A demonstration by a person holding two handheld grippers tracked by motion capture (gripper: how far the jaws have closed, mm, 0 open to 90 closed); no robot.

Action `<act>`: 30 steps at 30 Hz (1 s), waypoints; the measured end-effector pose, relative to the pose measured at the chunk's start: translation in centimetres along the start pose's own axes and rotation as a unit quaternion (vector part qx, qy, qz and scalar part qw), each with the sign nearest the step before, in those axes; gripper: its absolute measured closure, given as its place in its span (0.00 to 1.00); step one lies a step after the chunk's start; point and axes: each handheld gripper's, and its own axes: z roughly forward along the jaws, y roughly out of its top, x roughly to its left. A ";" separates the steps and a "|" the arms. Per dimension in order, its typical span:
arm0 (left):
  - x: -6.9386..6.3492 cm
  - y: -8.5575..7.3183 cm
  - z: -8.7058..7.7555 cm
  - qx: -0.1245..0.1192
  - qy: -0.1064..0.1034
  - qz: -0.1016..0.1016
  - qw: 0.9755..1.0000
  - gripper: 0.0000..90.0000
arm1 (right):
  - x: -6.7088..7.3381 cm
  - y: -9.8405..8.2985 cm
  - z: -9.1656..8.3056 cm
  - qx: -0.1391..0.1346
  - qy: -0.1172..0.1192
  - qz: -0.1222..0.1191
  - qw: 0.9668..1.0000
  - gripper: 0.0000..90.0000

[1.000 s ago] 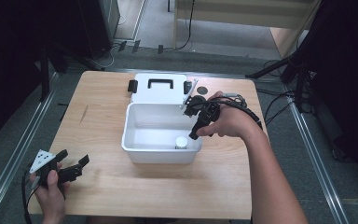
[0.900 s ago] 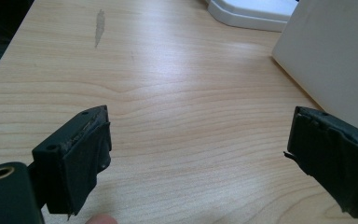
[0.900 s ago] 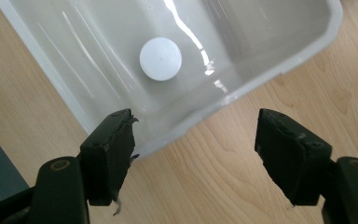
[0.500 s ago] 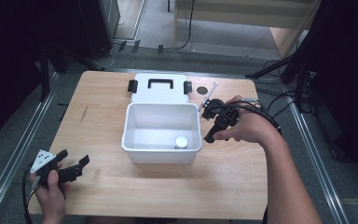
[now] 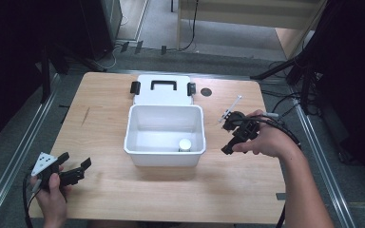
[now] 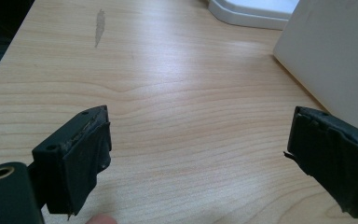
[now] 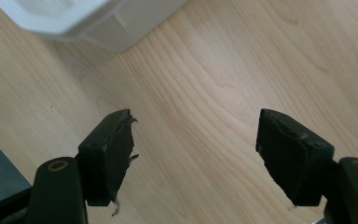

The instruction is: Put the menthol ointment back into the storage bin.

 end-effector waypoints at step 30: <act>0.0 0.0 0.0 0.001 0.001 0.000 1.000 0.08 | -1.4 -10.3 5.7 -0.125 -0.019 0.099 0.987 0.30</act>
